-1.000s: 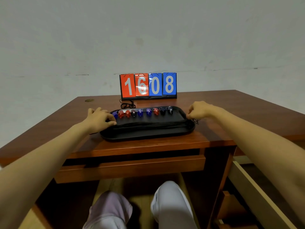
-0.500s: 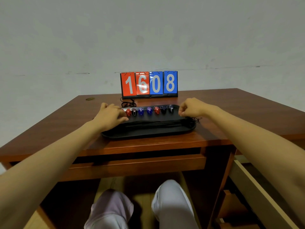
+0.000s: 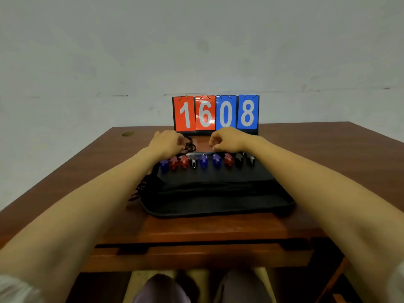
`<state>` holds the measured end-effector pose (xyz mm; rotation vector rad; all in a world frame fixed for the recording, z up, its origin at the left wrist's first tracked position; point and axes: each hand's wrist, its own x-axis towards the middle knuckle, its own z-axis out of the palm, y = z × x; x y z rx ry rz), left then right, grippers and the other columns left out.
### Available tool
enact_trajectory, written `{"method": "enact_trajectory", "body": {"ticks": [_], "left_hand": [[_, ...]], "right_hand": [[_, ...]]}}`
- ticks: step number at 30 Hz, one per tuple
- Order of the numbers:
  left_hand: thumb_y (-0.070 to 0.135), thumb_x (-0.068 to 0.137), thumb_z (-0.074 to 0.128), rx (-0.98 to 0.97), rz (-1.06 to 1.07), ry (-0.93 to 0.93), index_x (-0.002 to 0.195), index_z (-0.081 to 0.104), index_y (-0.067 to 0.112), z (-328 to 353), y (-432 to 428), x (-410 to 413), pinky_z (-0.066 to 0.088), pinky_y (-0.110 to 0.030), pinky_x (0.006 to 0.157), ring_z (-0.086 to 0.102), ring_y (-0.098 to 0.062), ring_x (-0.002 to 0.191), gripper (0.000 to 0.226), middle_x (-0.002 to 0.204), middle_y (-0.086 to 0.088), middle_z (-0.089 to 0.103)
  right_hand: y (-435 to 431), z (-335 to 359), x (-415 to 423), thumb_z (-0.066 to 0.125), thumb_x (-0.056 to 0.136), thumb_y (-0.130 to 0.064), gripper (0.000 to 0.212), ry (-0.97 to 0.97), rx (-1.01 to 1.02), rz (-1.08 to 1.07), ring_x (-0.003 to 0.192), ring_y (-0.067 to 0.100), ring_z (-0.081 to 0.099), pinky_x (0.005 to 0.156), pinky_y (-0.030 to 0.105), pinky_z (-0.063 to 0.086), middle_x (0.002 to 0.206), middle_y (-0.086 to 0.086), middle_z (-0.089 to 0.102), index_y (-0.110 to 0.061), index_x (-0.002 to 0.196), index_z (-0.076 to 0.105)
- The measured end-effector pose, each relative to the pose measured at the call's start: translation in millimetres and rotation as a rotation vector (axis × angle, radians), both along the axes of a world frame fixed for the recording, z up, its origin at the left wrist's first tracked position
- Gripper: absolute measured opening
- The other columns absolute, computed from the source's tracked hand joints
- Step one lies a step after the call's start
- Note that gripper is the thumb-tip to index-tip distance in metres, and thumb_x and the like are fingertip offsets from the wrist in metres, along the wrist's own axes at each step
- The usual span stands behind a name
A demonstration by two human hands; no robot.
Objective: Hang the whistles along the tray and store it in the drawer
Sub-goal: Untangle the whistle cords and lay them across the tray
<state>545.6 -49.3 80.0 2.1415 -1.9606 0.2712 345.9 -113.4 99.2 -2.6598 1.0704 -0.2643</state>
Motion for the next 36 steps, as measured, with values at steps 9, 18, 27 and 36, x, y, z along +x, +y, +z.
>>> {"method": "enact_trajectory", "body": {"ticks": [9, 18, 27, 36], "left_hand": [[0.012, 0.087, 0.059, 0.213, 0.0, 0.104, 0.101, 0.066, 0.008, -8, -74, 63, 0.048, -0.036, 0.082, 0.059, -0.025, 0.095, 0.016, 0.108, -0.011, 0.066], [0.035, 0.09, 0.059, 0.198, -0.19, 0.27, 0.102, 0.066, 0.015, -41, -115, 80, 0.047, -0.031, 0.083, 0.056, -0.017, 0.091, 0.025, 0.103, -0.002, 0.059], [-0.004, 0.087, 0.046, 0.097, -0.044, 0.204, 0.107, 0.063, 0.013, -45, -123, 103, 0.046, -0.038, 0.091, 0.053, -0.026, 0.106, 0.031, 0.115, -0.01, 0.055], [0.039, 0.085, 0.064, 0.183, -0.045, 0.304, 0.101, 0.064, 0.016, -44, -131, 76, 0.05, -0.041, 0.087, 0.059, -0.022, 0.095, 0.028, 0.101, 0.0, 0.063]], "right_hand": [[-82, -18, 85, 0.047, 0.094, -0.009, 0.033, 0.202, -0.041, 0.061, 0.104, 0.019, 0.056, 0.087, 0.028, 0.048, 0.122, 0.003, 0.058, -0.019, 0.124, 0.056], [-133, -49, 119, 0.05, 0.092, -0.005, 0.053, 0.157, -0.028, 0.022, 0.117, 0.026, 0.053, 0.099, 0.038, 0.045, 0.131, 0.008, 0.052, -0.02, 0.141, 0.038], [-152, -58, 119, 0.048, 0.094, -0.011, 0.024, 0.133, -0.065, 0.02, 0.102, 0.023, 0.055, 0.083, 0.029, 0.045, 0.117, 0.006, 0.057, -0.015, 0.115, 0.058], [-152, -55, 126, 0.048, 0.089, -0.002, 0.03, 0.101, -0.024, 0.019, 0.095, 0.022, 0.053, 0.078, 0.03, 0.044, 0.107, 0.005, 0.056, -0.012, 0.117, 0.056]]}}
